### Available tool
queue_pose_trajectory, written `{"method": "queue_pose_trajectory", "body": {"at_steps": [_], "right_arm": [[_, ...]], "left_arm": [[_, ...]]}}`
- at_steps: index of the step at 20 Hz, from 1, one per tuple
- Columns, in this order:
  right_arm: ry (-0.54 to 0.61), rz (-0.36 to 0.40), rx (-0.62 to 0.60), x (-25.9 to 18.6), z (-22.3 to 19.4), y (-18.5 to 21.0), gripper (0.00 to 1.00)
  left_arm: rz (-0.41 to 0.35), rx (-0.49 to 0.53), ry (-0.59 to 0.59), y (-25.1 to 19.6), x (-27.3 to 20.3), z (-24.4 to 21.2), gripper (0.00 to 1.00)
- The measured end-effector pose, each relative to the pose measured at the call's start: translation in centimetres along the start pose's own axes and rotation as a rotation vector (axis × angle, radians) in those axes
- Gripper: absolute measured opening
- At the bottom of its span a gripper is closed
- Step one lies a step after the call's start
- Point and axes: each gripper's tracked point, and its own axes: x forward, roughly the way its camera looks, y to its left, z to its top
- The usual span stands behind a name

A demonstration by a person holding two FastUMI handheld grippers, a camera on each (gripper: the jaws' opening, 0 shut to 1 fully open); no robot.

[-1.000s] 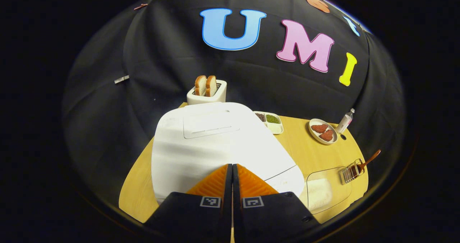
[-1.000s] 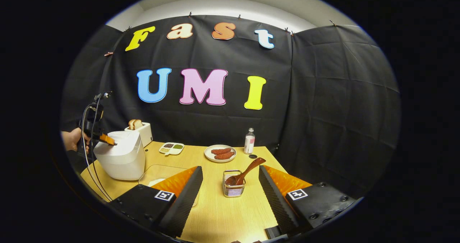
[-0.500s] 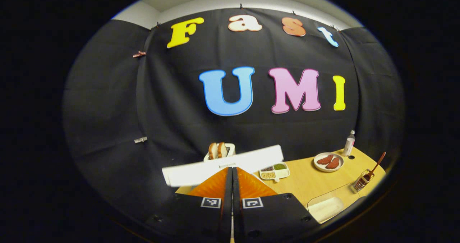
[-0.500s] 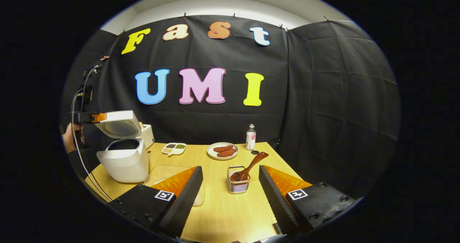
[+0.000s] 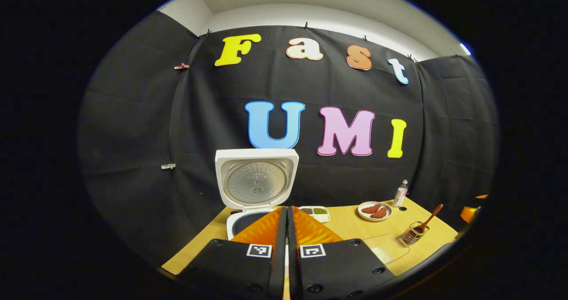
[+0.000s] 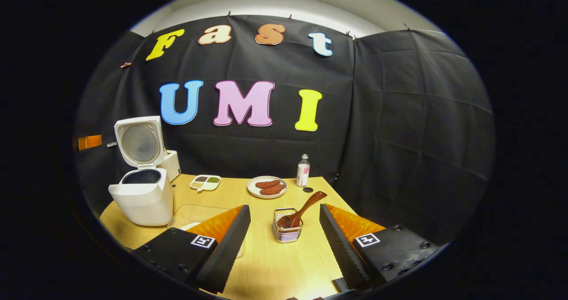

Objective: Close the left gripper, press the button to open the rice cooker; take a wooden spoon from the chopstick holder with the right hand, scoop a spoonful of rice and pour it into the rice cooker, then put the wooden spoon back into the chopstick holder.

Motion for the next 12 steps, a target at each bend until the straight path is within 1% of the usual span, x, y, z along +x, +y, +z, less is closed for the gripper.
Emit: {"method": "queue_pose_trajectory", "body": {"at_steps": [2,3,5,6,7,8,9,10,12], "right_arm": [[0.019,0.031,-0.005,1.5,-0.2,0.1,0.98],[0.034,0.042,-0.018,2.3,-0.8,-0.1,0.98],[0.055,0.062,-0.021,4.0,-1.4,-0.4,0.98],[0.072,0.069,-0.007,4.8,-1.9,-0.8,0.98],[0.085,0.070,0.011,5.8,-2.2,-1.3,0.98],[0.097,0.064,0.026,7.0,-2.6,-2.1,0.98],[0.117,0.057,0.040,8.1,-3.2,-2.8,0.98],[0.139,0.054,0.059,9.3,-3.8,-3.5,0.98],[0.180,0.057,0.118,11.7,-4.9,-4.7,0.98]], "left_arm": [[0.013,0.003,0.009,0.0,-1.1,-1.1,0.10],[0.016,0.022,0.018,-0.2,-1.4,-2.0,0.17],[0.032,0.045,0.046,-0.7,-2.0,-3.7,0.41],[0.041,0.032,0.059,-1.1,-2.2,-4.2,0.54],[0.041,0.007,0.066,-1.9,-2.5,-4.5,0.70],[0.039,-0.016,0.067,-2.7,-2.8,-4.8,0.79],[0.046,-0.028,0.070,-3.1,-3.0,-5.2,0.96],[0.069,-0.027,0.076,-3.2,-3.1,-5.4,0.99],[0.120,-0.014,0.095,-3.5,-3.5,-6.1,0.98]]}}
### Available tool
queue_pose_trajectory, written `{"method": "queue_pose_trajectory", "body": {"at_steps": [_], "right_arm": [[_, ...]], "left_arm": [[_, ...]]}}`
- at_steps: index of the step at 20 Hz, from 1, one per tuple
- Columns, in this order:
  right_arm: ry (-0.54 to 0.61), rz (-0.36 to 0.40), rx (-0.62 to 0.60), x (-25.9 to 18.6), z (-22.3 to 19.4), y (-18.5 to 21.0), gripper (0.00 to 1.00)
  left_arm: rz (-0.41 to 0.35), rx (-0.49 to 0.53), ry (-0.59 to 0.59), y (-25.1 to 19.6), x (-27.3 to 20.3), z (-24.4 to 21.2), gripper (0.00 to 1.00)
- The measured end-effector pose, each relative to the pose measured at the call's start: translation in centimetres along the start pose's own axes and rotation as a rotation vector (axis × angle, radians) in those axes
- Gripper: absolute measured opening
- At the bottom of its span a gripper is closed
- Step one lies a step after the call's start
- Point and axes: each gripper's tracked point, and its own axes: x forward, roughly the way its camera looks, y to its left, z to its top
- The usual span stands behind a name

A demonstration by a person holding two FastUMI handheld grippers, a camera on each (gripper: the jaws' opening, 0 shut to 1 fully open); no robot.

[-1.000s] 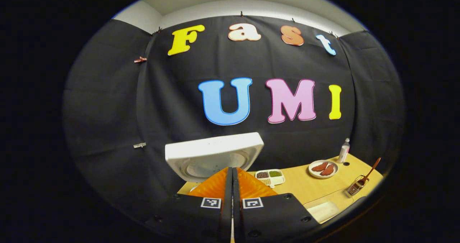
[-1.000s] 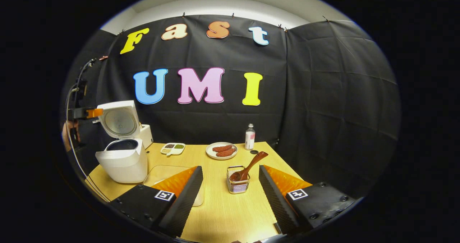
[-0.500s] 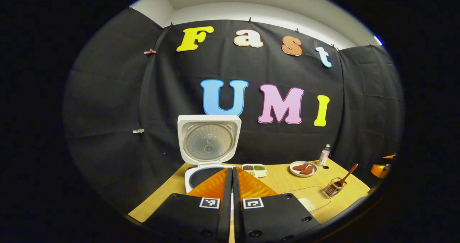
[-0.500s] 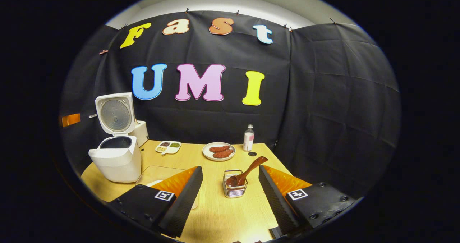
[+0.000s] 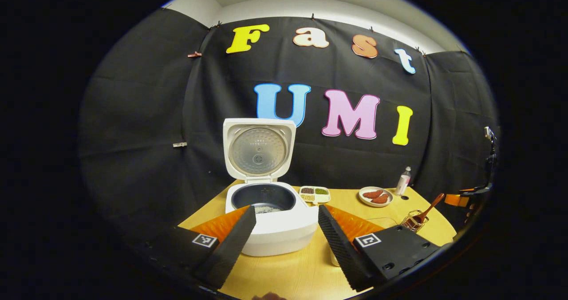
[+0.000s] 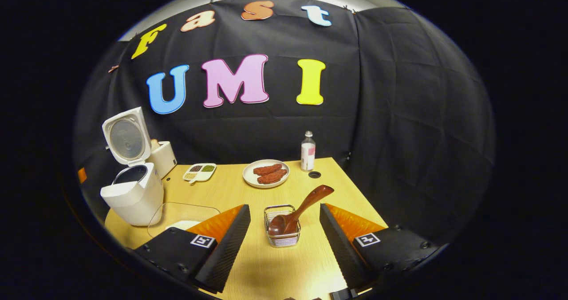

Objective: Close the left gripper, press the button to open the rice cooker; take a wooden spoon from the chopstick holder with the right hand, scoop a spoonful of rice and pour it into the rice cooker, then put the wooden spoon back into the chopstick holder.

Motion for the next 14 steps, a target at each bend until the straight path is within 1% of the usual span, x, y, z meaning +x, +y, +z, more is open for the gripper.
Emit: {"method": "queue_pose_trajectory", "body": {"at_steps": [5,7,9,13,14], "right_arm": [[0.132,0.019,0.167,6.0,-3.3,-2.7,0.99],[0.177,0.022,0.217,8.1,-4.8,-3.6,0.99],[0.189,0.020,0.248,10.2,-5.4,-4.4,0.99],[0.168,0.064,0.330,13.3,-4.6,-3.6,0.96],[0.168,0.067,0.348,13.8,-4.5,-3.5,0.90]], "left_arm": [[0.096,0.018,0.090,-2.2,-1.4,-2.9,0.97],[0.128,0.014,0.130,-3.1,-2.0,-4.1,0.97],[0.145,0.005,0.156,-4.6,-2.5,-5.0,0.97],[0.138,-0.023,0.209,-7.6,-3.0,-6.7,0.97],[0.137,-0.023,0.218,-8.2,-3.0,-7.1,0.97]]}}
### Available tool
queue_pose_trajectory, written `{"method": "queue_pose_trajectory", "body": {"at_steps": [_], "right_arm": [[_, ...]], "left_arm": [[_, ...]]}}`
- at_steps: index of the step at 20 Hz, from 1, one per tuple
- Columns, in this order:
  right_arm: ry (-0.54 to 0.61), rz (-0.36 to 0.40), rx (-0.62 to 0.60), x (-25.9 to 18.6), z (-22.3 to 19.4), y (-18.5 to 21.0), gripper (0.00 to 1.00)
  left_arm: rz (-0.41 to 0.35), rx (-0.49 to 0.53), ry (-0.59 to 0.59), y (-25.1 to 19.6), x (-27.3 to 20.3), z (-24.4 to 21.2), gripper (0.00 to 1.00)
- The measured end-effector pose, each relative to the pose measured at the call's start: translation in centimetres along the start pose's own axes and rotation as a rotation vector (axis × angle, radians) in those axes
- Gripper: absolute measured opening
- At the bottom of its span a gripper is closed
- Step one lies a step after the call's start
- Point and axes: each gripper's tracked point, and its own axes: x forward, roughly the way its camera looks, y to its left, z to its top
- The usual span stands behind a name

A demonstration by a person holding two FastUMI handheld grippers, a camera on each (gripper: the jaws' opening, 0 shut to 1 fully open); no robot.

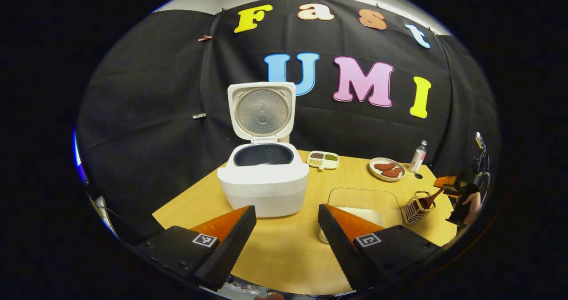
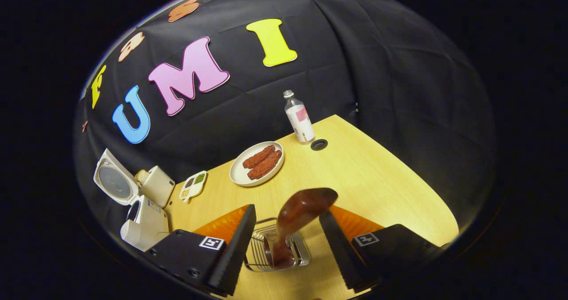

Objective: Close the left gripper, press the button to open the rice cooker; take a wooden spoon from the chopstick holder with the right hand, scoop a spoonful of rice and pour it into the rice cooker, then put the wooden spoon back into the chopstick holder.

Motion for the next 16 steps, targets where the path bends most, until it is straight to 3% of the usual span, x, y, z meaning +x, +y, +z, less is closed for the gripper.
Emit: {"method": "queue_pose_trajectory", "body": {"at_steps": [3,5,6,8,9,13,16], "right_arm": [[0.060,-0.004,0.090,1.6,-1.0,0.0,0.72],[0.069,-0.007,0.135,2.3,-1.1,-0.2,0.39],[0.078,-0.004,0.146,2.0,-1.2,-0.1,0.33],[0.102,0.015,0.200,1.7,-1.3,0.3,0.30],[0.114,0.018,0.221,1.5,-1.2,0.6,0.24],[0.084,0.034,0.180,0.1,0.2,1.4,0.24],[0.031,0.051,0.133,-1.3,2.8,2.9,0.24]], "left_arm": [[0.006,0.042,0.002,-1.2,-0.3,-0.6,0.97],[-0.009,0.055,-0.004,-2.3,-1.0,-0.8,0.97],[-0.019,0.046,0.002,-2.6,-1.0,-1.2,0.98],[-0.041,-0.005,0.016,-3.3,-1.3,-1.9,0.97],[-0.041,-0.028,0.021,-3.4,-1.4,-2.2,0.97],[-0.049,-0.069,0.025,-3.2,-1.7,-2.8,0.97],[-0.070,-0.032,0.009,-2.4,-1.3,-2.3,0.97]]}}
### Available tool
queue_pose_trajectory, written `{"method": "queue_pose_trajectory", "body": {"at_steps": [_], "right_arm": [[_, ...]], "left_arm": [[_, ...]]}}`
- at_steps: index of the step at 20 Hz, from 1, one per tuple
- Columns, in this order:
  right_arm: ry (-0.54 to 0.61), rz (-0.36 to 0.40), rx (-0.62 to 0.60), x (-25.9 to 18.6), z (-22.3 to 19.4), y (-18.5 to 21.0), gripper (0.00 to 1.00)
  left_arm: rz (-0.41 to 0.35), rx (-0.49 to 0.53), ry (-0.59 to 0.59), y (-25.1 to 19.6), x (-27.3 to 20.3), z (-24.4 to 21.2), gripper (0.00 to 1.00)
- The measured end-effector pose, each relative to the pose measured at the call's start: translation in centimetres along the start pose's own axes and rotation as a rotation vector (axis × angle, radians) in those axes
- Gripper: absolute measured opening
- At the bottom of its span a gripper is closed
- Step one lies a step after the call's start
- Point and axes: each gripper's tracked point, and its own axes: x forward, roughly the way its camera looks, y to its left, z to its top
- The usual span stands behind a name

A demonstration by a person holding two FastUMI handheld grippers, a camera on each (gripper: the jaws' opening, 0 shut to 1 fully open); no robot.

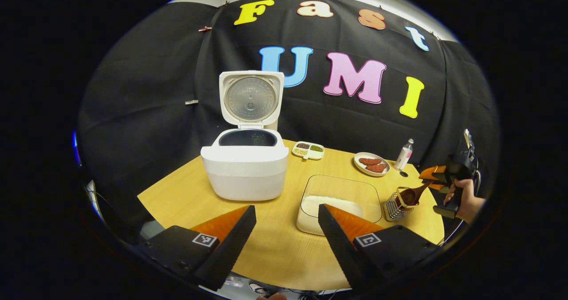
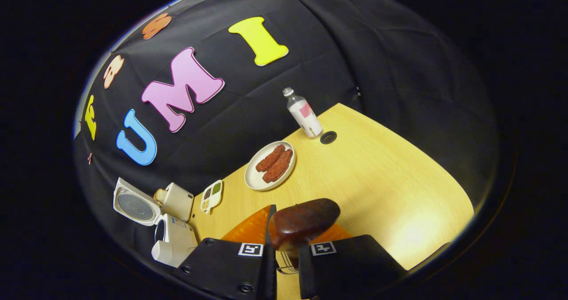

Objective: Close the left gripper, press the button to open the rice cooker; take a wooden spoon from the chopstick holder with the right hand, scoop a spoonful of rice and pour it into the rice cooker, then put the wooden spoon back into the chopstick holder.

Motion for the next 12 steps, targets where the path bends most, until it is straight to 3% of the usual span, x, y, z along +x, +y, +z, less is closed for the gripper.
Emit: {"method": "queue_pose_trajectory", "body": {"at_steps": [6,12], "right_arm": [[-0.073,0.011,0.030,-3.8,2.8,5.1,0.24],[-0.081,0.029,0.016,-6.3,0.0,10.6,0.24]], "left_arm": [[-0.060,0.019,-0.045,3.1,1.0,1.4,0.97],[-0.163,0.008,-0.035,5.3,2.9,1.4,0.96]]}}
